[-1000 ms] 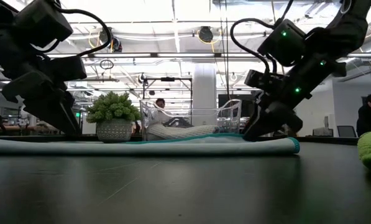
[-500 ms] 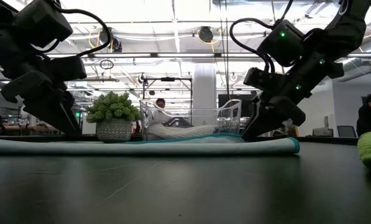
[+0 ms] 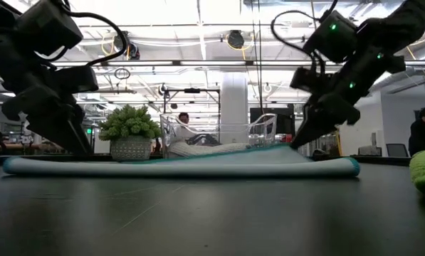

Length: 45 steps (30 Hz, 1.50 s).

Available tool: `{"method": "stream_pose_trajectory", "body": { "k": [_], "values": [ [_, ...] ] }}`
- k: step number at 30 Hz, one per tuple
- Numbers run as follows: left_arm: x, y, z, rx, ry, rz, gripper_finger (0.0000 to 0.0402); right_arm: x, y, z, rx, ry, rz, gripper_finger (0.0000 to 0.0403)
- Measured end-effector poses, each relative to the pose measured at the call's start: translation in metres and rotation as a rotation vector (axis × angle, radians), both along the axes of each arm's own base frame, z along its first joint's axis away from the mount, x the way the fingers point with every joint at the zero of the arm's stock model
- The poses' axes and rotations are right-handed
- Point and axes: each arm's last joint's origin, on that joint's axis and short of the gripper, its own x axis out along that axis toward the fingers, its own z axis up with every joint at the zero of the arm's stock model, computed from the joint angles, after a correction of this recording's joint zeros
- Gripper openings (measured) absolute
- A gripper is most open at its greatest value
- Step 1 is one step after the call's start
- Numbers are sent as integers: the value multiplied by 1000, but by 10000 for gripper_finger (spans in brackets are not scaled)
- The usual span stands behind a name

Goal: Fold microfiber towels
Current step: Fold the blue towel

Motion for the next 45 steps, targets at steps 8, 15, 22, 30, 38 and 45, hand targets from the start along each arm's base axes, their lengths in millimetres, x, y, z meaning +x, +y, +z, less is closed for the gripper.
{"method": "stream_pose_trajectory", "body": {
  "k": [8,15,22,30,38,45],
  "values": [
    [0,1,0,28,0,-2,209,-14,7,7,67,42,-42,1],
    [1,1,1,43,-7,-9,209,-18,8,1,95,105,-79,0],
    [3,0,3,37,-38,-6,209,-17,8,-2,99,121,-84,0],
    [2,0,2,19,-29,1,209,-17,8,-4,112,128,-101,45],
    [2,0,1,-4,-25,1,209,-17,8,-4,105,129,-101,160],
    [3,0,2,0,-34,-11,209,-21,5,-5,23,170,-164,198]
  ]
}}
